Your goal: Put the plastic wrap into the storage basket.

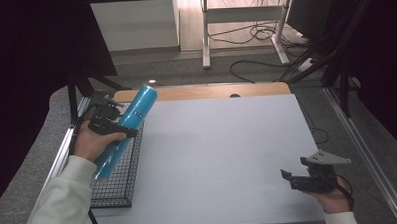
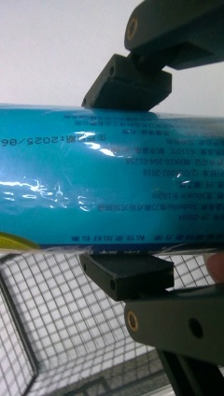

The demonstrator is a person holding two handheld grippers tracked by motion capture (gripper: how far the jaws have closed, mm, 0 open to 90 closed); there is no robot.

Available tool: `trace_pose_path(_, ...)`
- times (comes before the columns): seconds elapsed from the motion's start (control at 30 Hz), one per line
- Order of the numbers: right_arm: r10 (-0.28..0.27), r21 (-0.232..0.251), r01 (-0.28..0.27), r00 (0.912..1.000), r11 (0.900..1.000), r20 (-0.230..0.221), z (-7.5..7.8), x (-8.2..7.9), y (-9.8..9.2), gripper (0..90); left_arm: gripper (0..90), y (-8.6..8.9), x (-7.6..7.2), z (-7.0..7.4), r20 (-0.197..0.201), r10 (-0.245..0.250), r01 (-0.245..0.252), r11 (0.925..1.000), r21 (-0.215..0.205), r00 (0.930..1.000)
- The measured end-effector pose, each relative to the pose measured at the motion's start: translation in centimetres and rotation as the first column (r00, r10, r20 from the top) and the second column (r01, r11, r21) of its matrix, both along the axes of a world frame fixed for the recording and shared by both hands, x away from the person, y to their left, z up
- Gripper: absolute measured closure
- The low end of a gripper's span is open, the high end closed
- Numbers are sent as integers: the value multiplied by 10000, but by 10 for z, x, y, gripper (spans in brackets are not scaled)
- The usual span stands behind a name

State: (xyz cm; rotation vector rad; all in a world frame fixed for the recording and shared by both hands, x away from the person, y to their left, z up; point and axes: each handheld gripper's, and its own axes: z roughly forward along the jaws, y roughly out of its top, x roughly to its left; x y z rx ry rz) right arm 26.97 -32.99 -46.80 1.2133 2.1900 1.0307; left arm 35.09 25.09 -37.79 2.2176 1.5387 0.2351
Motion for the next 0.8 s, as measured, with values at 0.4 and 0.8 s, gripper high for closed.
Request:
trace_pose_path(0.4,41,-185,-38,9999,9998,167,1,-1,2,163,318,26,3,-16,-284,905,-903,9959,59,9955)
trace_pose_path(0.8,42,-254,-39,10000,9997,91,-2,0,2,162,318,40,7,-40,-732,1592,-1591,9872,67,9845)
